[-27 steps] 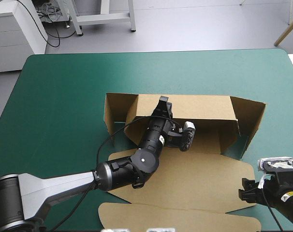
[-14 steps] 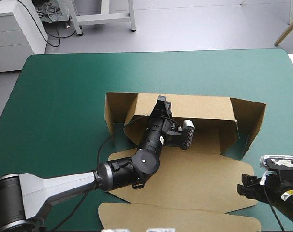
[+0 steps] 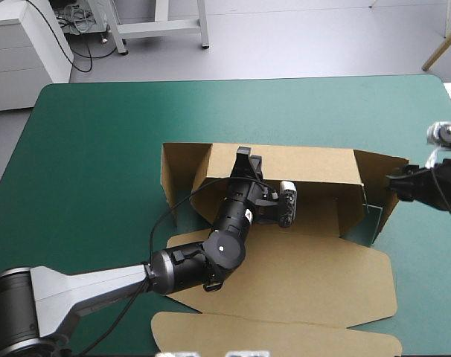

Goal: Fold the box

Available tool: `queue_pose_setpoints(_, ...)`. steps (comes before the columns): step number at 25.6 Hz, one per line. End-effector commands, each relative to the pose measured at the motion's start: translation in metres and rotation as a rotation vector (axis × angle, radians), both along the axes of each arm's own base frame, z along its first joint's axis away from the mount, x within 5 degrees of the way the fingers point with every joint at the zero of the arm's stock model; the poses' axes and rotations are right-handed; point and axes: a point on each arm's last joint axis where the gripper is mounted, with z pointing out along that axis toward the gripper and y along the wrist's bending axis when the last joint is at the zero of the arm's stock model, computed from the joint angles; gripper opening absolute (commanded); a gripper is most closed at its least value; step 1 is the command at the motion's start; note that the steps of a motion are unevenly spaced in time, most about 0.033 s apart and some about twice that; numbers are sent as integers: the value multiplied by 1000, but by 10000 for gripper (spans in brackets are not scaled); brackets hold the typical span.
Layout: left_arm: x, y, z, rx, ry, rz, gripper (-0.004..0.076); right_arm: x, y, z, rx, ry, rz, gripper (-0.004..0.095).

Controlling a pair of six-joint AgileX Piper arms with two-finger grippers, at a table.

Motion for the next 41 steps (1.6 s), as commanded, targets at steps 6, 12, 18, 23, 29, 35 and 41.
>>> queue_pose_setpoints(6,-3,5,24,-114,-48,42,-10,99,-17,28,2,-27,-8,624)
queue_pose_setpoints(12,-2,5,25,-164,-34,59,-10,145,-25,6,15,51,-8,624)
queue_pose_setpoints(18,0,8,26,-221,-37,103,-10,161,-27,-8,14,90,9,622)
queue_pose_setpoints(23,0,10,27,-236,-39,122,-10,161,-27,-10,16,105,12,620)
queue_pose_setpoints(29,0,11,28,-280,-34,144,-10,156,-24,-33,32,229,47,620)
queue_pose_setpoints(35,0,11,28,-283,-31,145,-10,144,-20,-61,54,350,92,620)
queue_pose_setpoints(41,0,9,26,-205,-33,107,-10,123,-15,-71,48,357,131,620)
